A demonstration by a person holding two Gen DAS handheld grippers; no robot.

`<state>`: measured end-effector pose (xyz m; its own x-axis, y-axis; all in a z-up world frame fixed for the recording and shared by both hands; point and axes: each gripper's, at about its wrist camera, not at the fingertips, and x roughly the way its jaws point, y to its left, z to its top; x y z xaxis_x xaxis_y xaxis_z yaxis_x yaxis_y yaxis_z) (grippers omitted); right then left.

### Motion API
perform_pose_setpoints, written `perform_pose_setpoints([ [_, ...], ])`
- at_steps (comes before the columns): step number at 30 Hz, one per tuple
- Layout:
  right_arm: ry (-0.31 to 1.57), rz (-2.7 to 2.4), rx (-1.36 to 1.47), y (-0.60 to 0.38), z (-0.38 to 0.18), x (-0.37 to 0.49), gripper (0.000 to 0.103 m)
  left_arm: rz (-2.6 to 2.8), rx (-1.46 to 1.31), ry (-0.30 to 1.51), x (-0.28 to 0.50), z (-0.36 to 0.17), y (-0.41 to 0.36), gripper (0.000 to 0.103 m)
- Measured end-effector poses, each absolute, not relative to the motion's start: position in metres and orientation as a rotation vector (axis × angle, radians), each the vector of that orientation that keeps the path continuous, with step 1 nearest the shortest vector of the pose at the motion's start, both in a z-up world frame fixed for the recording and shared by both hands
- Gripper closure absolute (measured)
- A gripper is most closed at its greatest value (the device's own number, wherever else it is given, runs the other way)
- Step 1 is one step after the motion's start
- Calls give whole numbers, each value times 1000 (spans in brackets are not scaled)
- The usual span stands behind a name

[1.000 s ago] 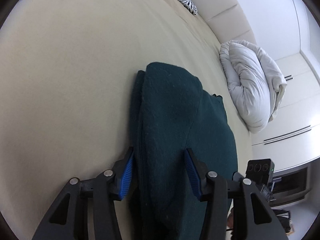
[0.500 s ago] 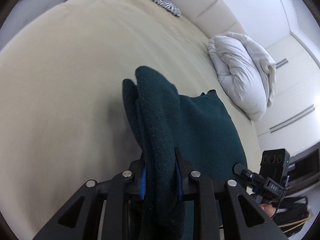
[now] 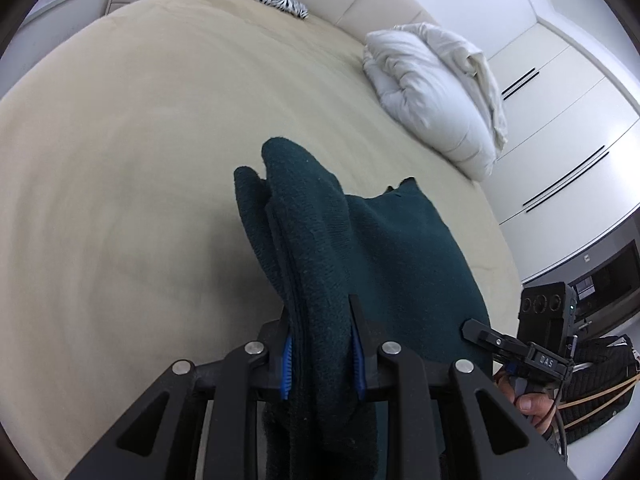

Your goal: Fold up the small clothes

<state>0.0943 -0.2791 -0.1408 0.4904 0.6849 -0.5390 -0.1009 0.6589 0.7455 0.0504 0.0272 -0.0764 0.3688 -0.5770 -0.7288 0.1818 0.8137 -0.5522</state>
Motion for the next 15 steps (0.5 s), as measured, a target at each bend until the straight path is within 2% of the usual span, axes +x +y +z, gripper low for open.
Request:
perform_pose_setpoints([
  [5, 1008, 481, 710, -281, -181, 63, 64, -448, -449, 1174, 49, -127, 26, 75],
  [8, 986, 483, 821, -291, -211, 54, 63, -447, -461, 1165, 46, -127, 28, 74],
  [15, 961, 487, 832, -283, -209, 59, 62, -442, -469, 1158, 41, -130, 34, 72],
])
